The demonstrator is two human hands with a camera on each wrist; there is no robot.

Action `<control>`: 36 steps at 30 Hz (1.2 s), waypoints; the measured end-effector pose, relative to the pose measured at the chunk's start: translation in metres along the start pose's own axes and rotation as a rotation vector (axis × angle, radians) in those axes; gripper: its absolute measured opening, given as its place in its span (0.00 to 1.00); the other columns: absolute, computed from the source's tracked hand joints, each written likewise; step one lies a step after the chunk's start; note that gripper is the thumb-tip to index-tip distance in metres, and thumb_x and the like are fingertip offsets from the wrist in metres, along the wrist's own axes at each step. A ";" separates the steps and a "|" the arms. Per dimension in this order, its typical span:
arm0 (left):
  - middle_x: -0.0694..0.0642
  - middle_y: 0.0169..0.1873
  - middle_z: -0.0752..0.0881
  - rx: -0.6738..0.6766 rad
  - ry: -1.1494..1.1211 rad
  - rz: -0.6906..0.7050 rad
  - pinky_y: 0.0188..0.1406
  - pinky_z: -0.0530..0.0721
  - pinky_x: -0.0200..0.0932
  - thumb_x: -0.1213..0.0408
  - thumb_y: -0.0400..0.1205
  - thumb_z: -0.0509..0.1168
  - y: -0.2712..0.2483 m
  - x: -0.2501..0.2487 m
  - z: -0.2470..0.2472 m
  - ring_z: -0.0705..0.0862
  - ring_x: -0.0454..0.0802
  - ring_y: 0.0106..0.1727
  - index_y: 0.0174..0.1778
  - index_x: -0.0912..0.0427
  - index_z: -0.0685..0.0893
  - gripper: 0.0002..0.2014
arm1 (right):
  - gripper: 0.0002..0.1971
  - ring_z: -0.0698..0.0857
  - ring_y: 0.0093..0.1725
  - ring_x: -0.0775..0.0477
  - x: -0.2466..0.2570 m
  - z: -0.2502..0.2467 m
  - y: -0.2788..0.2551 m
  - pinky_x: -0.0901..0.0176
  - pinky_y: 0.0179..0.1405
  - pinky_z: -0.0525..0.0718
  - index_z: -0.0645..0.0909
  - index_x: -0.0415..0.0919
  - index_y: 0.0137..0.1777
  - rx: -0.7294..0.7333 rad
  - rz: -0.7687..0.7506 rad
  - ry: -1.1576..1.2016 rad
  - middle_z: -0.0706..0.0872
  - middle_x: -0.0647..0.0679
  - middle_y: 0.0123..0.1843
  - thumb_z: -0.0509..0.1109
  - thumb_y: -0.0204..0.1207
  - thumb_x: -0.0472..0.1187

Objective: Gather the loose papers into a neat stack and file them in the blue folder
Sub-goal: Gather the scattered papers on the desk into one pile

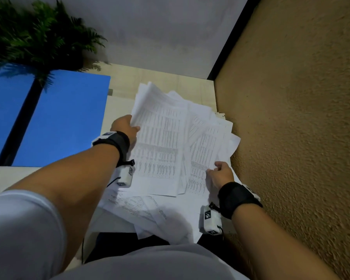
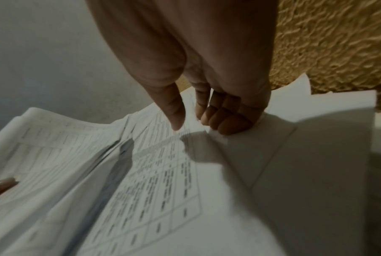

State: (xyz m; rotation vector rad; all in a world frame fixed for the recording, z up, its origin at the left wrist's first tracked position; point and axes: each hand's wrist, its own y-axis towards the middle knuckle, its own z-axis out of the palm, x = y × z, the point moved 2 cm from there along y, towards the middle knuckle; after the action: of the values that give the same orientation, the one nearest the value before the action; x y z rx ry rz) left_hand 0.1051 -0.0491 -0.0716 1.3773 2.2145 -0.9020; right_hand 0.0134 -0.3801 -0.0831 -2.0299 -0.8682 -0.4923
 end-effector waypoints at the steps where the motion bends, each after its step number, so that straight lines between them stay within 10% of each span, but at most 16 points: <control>1: 0.64 0.51 0.86 -0.028 -0.023 0.016 0.49 0.82 0.52 0.59 0.81 0.69 0.000 -0.001 -0.002 0.85 0.66 0.53 0.58 0.64 0.83 0.14 | 0.22 0.76 0.59 0.47 0.001 0.000 0.001 0.57 0.64 0.75 0.71 0.37 0.72 0.003 -0.001 0.009 0.75 0.43 0.66 0.70 0.79 0.36; 5: 0.58 0.53 0.77 -0.111 -0.044 0.099 0.50 0.78 0.47 0.61 0.80 0.70 -0.010 -0.008 -0.012 0.79 0.59 0.46 0.50 0.68 0.82 0.13 | 0.05 0.75 0.47 0.46 0.003 0.001 0.002 0.60 0.47 0.74 0.75 0.40 0.48 0.018 0.044 0.066 0.75 0.47 0.46 0.69 0.80 0.36; 7: 0.61 0.55 0.77 -0.162 -0.021 0.114 0.49 0.80 0.49 0.62 0.80 0.70 -0.018 -0.010 -0.017 0.78 0.59 0.45 0.48 0.69 0.81 0.12 | 0.16 0.68 0.35 0.47 0.006 0.003 0.002 0.62 0.32 0.67 0.64 0.43 0.36 -0.001 0.037 0.081 0.67 0.49 0.35 0.68 0.80 0.36; 12: 0.58 0.42 0.80 -0.117 -0.305 0.000 0.30 0.73 0.39 0.68 0.82 0.66 -0.050 -0.001 -0.022 0.78 0.55 0.41 0.49 0.66 0.80 0.05 | 0.12 0.79 0.57 0.40 0.012 0.001 -0.002 0.61 0.55 0.71 0.73 0.29 0.65 -0.087 -0.007 0.094 0.79 0.41 0.58 0.59 0.84 0.31; 17: 0.60 0.48 0.83 0.148 -0.305 -0.048 0.45 0.77 0.46 0.66 0.83 0.67 -0.085 0.025 -0.002 0.83 0.61 0.51 0.59 0.63 0.78 0.10 | 0.19 0.79 0.69 0.30 0.017 0.017 -0.015 0.44 0.68 0.79 0.73 0.29 0.72 0.101 0.041 0.140 0.80 0.31 0.71 0.57 0.86 0.39; 21: 0.58 0.52 0.80 0.242 -0.190 -0.050 0.47 0.77 0.46 0.63 0.85 0.65 -0.104 0.031 0.016 0.81 0.57 0.51 0.66 0.63 0.72 0.16 | 0.30 0.73 0.77 0.40 0.028 0.033 -0.029 0.43 0.80 0.67 0.67 0.40 0.80 0.152 0.019 0.286 0.74 0.45 0.78 0.59 0.83 0.57; 26: 0.65 0.54 0.84 0.088 -0.197 -0.139 0.54 0.81 0.51 0.61 0.87 0.60 -0.100 0.035 0.011 0.83 0.63 0.57 0.63 0.68 0.78 0.14 | 0.19 0.80 0.69 0.35 0.031 0.018 -0.025 0.49 0.71 0.75 0.74 0.32 0.73 0.031 -0.042 0.056 0.81 0.34 0.70 0.59 0.86 0.38; 31: 0.62 0.64 0.81 0.166 -0.393 -0.187 0.61 0.80 0.49 0.59 0.87 0.60 -0.104 0.031 0.018 0.81 0.63 0.64 0.71 0.63 0.72 0.19 | 0.24 0.69 0.80 0.38 0.035 0.016 -0.032 0.53 0.79 0.63 0.65 0.30 0.80 0.164 0.022 -0.015 0.71 0.39 0.80 0.54 0.89 0.42; 36: 0.52 0.71 0.73 0.225 -0.696 -0.246 0.72 0.76 0.60 0.65 0.76 0.75 -0.122 0.027 0.038 0.76 0.56 0.71 0.80 0.44 0.55 0.43 | 0.33 0.68 0.81 0.41 0.045 0.039 -0.057 0.49 0.78 0.64 0.64 0.42 0.82 0.330 0.036 0.136 0.69 0.43 0.82 0.49 0.85 0.62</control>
State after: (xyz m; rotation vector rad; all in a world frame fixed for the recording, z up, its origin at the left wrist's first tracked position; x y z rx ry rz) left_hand -0.0167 -0.0960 -0.0770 0.7023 1.7840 -1.4838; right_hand 0.0037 -0.3072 -0.0461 -1.6884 -0.7736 -0.4303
